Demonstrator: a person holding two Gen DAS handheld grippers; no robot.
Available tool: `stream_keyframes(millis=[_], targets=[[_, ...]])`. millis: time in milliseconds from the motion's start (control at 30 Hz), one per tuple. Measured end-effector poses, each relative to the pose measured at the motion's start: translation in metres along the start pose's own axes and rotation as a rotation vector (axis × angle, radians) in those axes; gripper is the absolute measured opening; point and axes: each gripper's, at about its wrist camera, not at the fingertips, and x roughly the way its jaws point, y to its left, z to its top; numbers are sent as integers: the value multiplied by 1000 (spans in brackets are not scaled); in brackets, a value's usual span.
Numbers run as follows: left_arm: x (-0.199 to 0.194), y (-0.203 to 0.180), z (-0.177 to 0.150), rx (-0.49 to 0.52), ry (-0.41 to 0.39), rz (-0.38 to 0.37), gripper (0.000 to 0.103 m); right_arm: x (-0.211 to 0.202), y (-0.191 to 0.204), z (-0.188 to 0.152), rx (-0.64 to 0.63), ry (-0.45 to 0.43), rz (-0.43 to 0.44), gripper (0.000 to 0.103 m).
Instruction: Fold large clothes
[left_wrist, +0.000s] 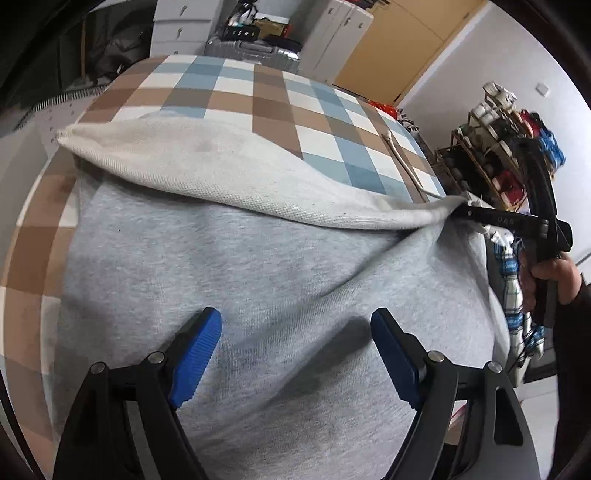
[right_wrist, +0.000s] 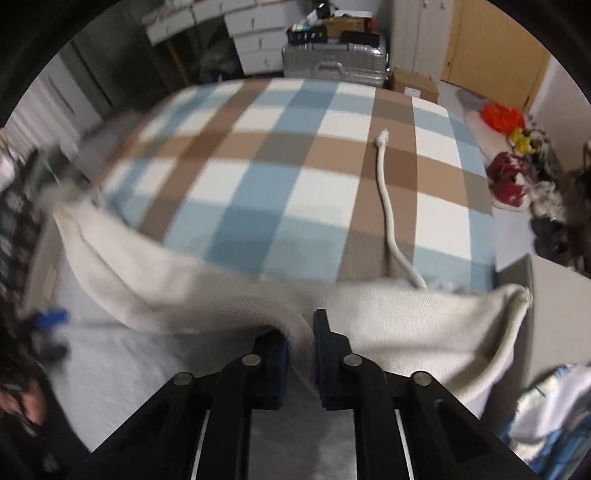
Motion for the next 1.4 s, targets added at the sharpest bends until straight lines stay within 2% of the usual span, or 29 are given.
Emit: stream_keyframes(millis=[67,133,167,200,267,333,367,433,467,567,633,667,700,767,833,933,1033,1133,1200,1267,1300,1333,1400], targets=[[-1,0,-1,-10,1,-3,80,-3,-4,7,52,-45,17,10],[-1,-1,-2,-8,-1,4,80,3,-5,13,86,-61,-5,11],[-1,-2,-3,-8,-2,10,80,8,-4,16,80,-60,-26,13],[0,-2,-4,-6,-1,14,80,15,-2,18,59,-56,-62,21],[0,-3,-5,-2,0,21,80,27,-2,22,9,-57,-161,39],[-1,-4,-7,8,0,24,80,28,-6,27,-37,-137,-389,41],[-1,-3,-7,10,-1,23,80,22,-10,29,-17,-175,-431,45],[-2,-2,-8,11,-1,17,80,5,-23,30,57,-230,-410,46],[-2,-1,-7,9,-1,14,80,-4,-27,29,85,-245,-374,50],[-4,-1,-7,1,1,11,80,-32,-26,18,81,-261,-304,70],[-5,-1,-8,-5,4,14,80,-43,-20,9,51,-277,-303,78],[-5,-1,-8,-5,5,16,80,-47,-18,3,47,-258,-281,87],[-5,-1,-8,-8,3,18,80,-46,-18,0,51,-237,-256,90],[-6,-1,-9,-13,0,20,80,-38,-14,-8,59,-174,-197,89],[-7,-1,-9,-18,-6,20,80,-25,-10,-15,57,-121,-193,90],[-9,-2,-11,-16,-18,32,80,7,-7,-21,51,-10,-226,89],[-15,-7,-13,22,-53,77,80,27,-2,-21,-11,16,-295,95],[-21,-13,-16,71,-98,122,80,18,-3,-10,73,-12,-310,94],[-22,-13,-16,84,-108,142,80,-2,10,0,83,-86,-245,95],[-24,-12,-14,90,-113,147,80,-20,34,8,22,-143,-186,95],[-25,-11,-13,83,-118,148,80,-29,51,12,-28,-168,-186,96],[-26,-9,-12,71,-122,150,80,-34,64,16,-60,-183,-188,98],[-30,-5,-11,50,-126,144,80,-40,93,23,-115,-201,-137,103]])
